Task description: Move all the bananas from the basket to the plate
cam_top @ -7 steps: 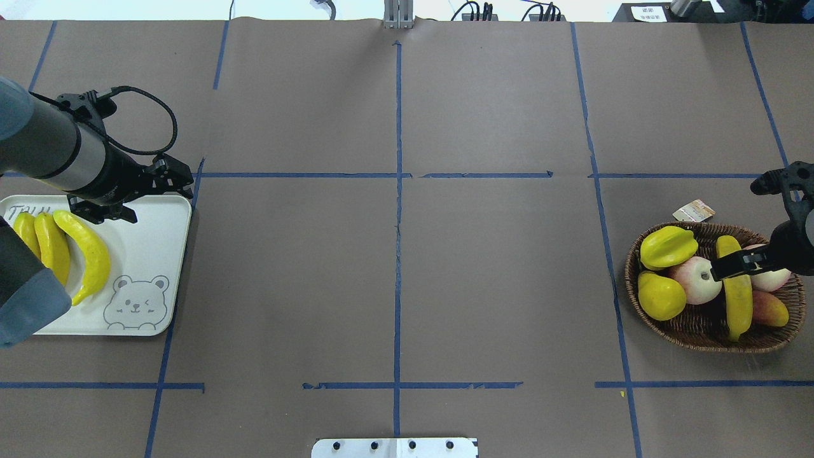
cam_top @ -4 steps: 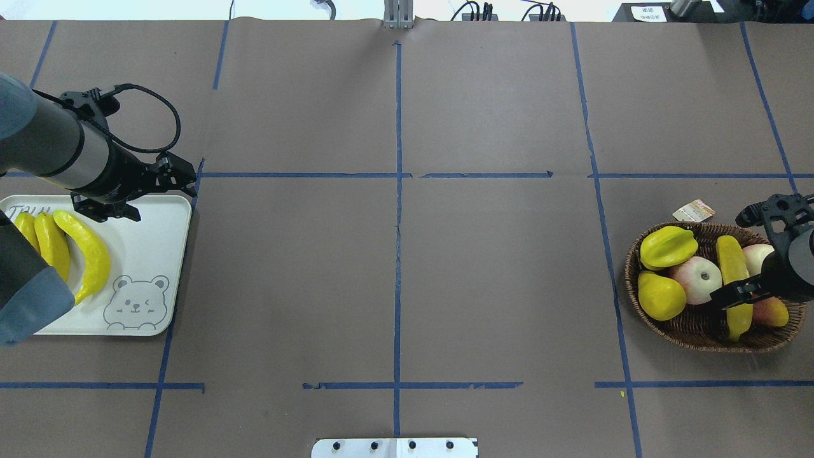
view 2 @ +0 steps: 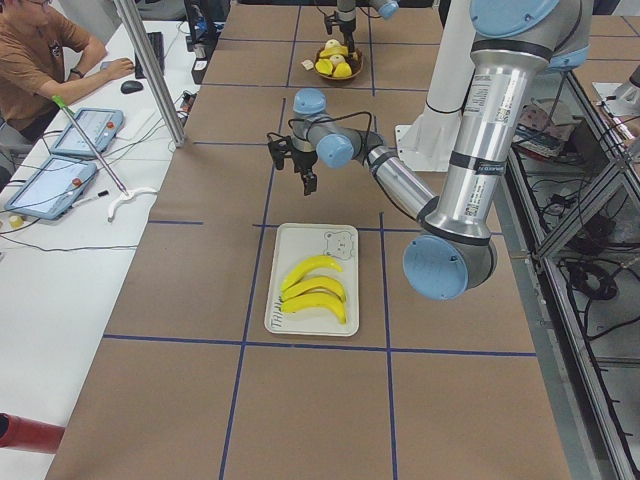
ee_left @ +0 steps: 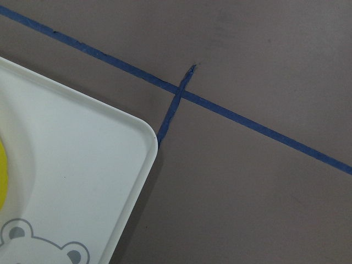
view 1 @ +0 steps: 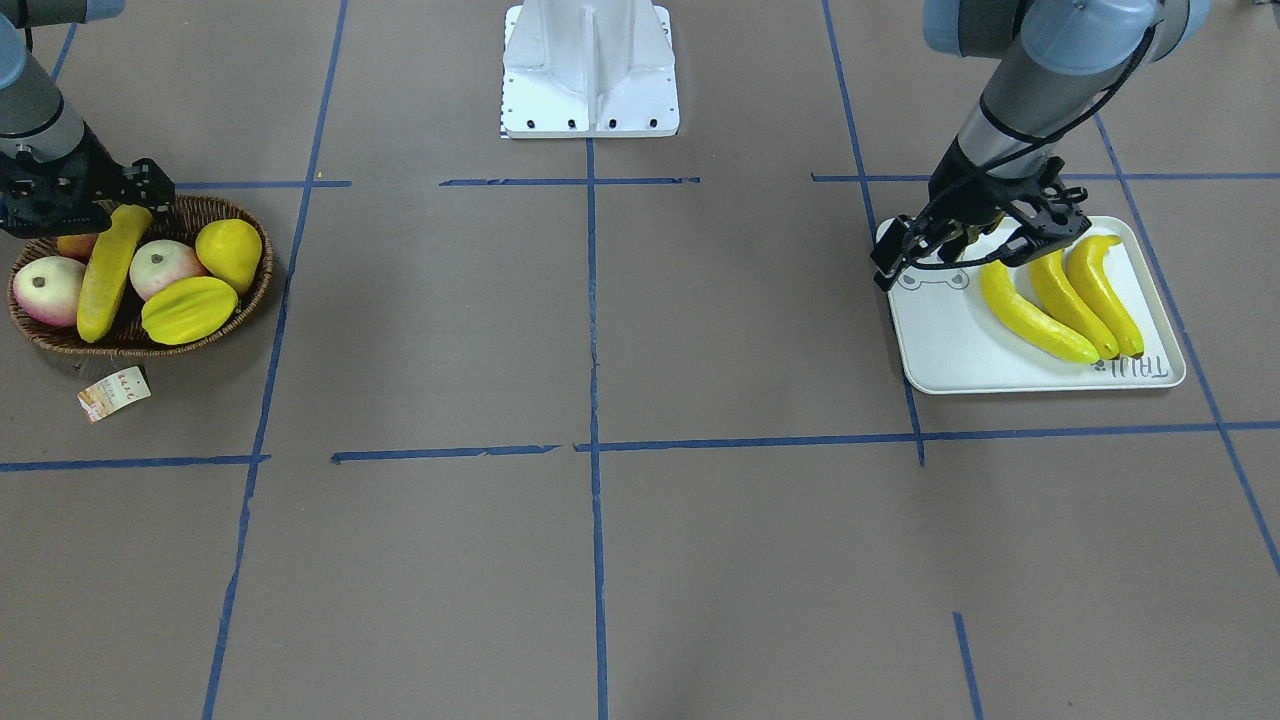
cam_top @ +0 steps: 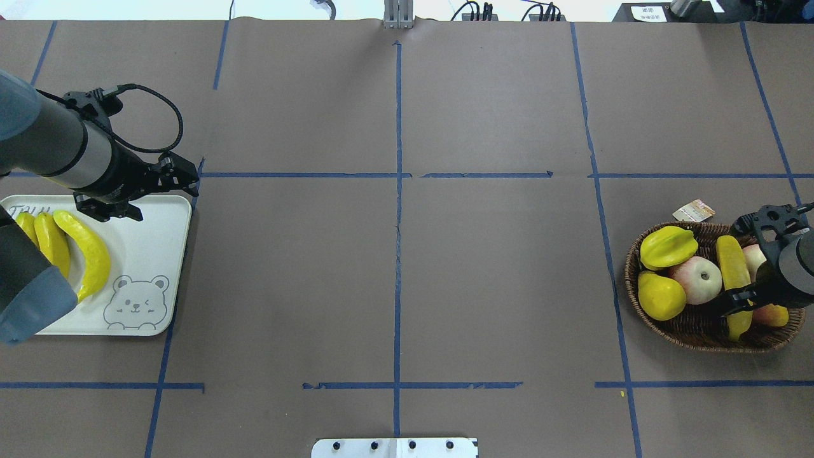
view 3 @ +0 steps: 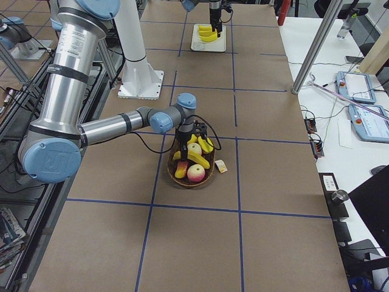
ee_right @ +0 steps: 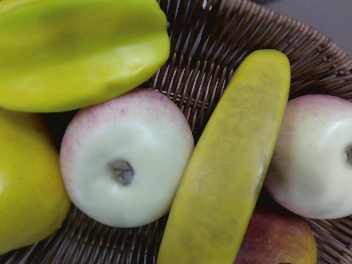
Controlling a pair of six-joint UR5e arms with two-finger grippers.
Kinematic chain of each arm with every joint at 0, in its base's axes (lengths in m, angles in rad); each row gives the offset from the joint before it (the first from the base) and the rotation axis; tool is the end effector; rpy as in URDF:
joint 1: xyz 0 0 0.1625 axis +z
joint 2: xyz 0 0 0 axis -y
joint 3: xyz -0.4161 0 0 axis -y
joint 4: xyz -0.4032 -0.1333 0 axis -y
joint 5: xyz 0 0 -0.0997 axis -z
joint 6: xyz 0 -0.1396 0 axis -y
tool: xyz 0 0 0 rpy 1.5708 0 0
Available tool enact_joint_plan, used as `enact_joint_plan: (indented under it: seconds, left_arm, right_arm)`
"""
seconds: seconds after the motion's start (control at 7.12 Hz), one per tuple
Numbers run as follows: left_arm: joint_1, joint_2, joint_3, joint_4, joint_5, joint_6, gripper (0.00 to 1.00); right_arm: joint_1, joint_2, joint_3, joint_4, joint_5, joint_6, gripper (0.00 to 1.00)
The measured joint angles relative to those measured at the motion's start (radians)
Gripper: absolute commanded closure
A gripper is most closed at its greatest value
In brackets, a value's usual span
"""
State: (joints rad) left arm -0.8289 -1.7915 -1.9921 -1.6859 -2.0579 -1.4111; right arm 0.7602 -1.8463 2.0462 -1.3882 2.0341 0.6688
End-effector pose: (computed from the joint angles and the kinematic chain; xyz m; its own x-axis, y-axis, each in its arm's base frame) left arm 0.3359 -0.4670 0.3483 0.5539 -0.3964 -0.7322 0.3506 0.9087 -0.2267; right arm -0.2563 -0.3415 0.5615 0.8057 -0.2024 0.5567 0.2202 0.9748 0.0358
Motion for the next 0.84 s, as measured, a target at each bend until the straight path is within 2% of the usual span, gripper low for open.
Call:
enact_joint_plan:
  seconds: [0.14,0.42,0.56,0.84]
  left_arm:
    - [0.001,0.000,0.000,0.000,0.000,0.000,0.01]
    - [0.002,-0.002,0.000,0.000,0.001,0.000,0.01]
    - [0.002,-0.002,0.001,0.000,0.001,0.000,0.01]
    - [0.003,-0.002,0.001,0.000,0.001,0.001,0.01]
  right_arm:
    - [-0.001,0.004,-0.011,0.000,0.000,0.000,0.10]
    - [0.005,0.007,-0.022,0.000,-0.002,-0.002,0.79]
    - [0.014,0.007,-0.022,0.001,-0.003,-0.004,0.99]
    - [0.056,0.007,-0.018,0.001,-0.001,-0.028,1.00]
